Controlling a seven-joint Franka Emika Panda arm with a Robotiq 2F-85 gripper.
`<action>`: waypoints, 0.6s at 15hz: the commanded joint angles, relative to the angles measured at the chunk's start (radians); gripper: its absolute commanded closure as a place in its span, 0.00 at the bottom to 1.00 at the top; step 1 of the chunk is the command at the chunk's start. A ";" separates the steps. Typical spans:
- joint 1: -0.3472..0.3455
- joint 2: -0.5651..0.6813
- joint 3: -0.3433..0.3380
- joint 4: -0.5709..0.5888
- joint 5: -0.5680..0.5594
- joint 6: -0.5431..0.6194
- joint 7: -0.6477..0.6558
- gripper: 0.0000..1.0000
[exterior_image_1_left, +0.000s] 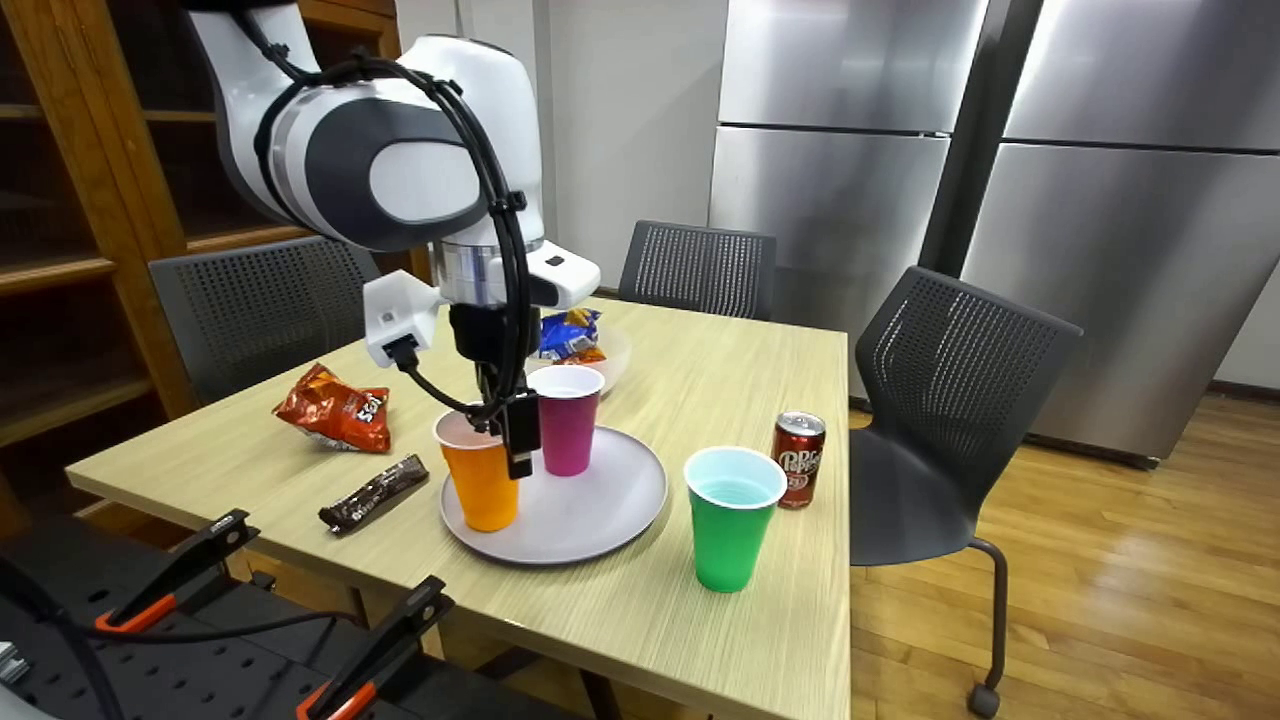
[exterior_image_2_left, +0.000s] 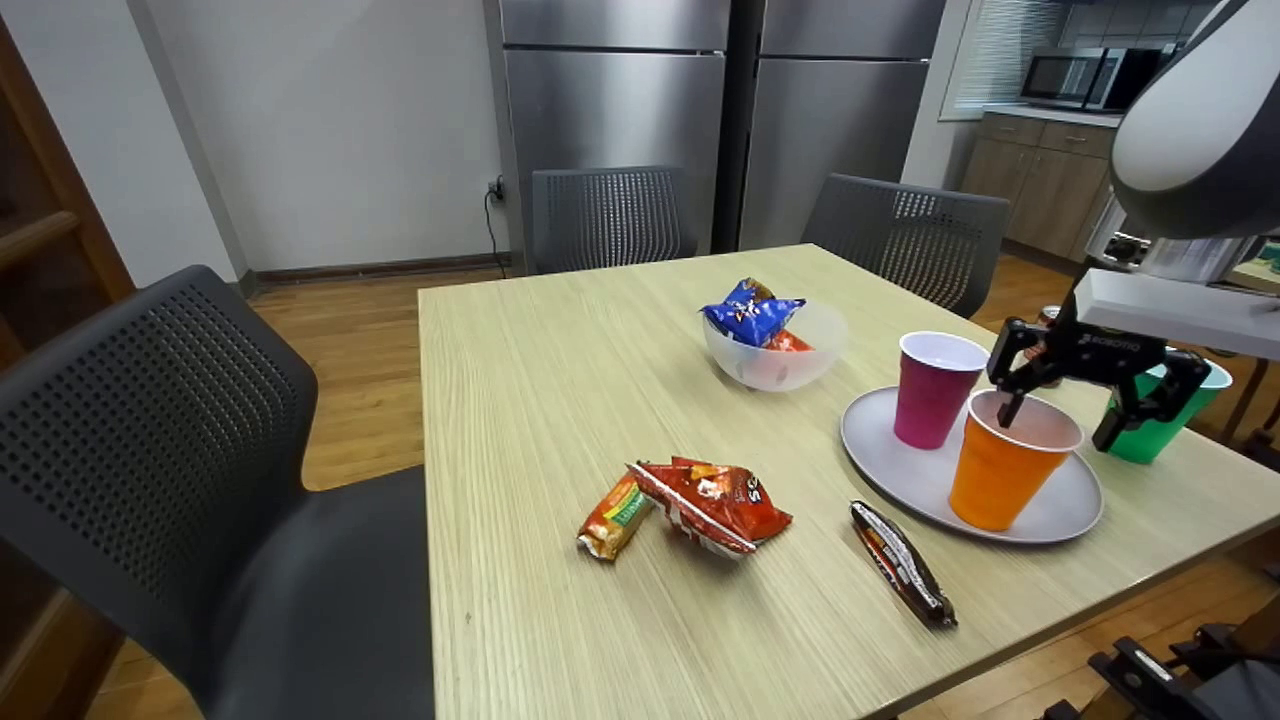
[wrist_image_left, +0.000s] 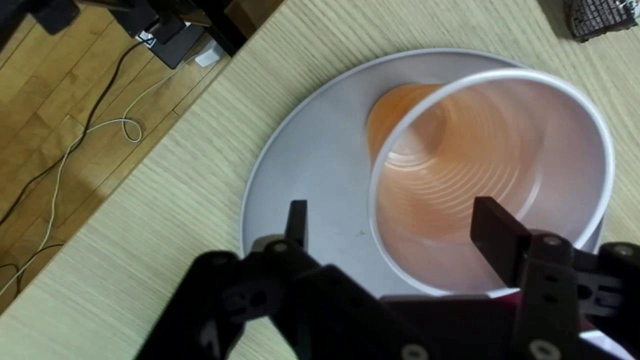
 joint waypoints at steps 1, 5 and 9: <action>0.002 -0.040 0.000 -0.014 -0.024 -0.007 0.029 0.00; -0.003 -0.077 0.009 -0.016 -0.019 -0.016 0.023 0.00; -0.005 -0.115 0.018 -0.016 -0.025 -0.022 0.028 0.00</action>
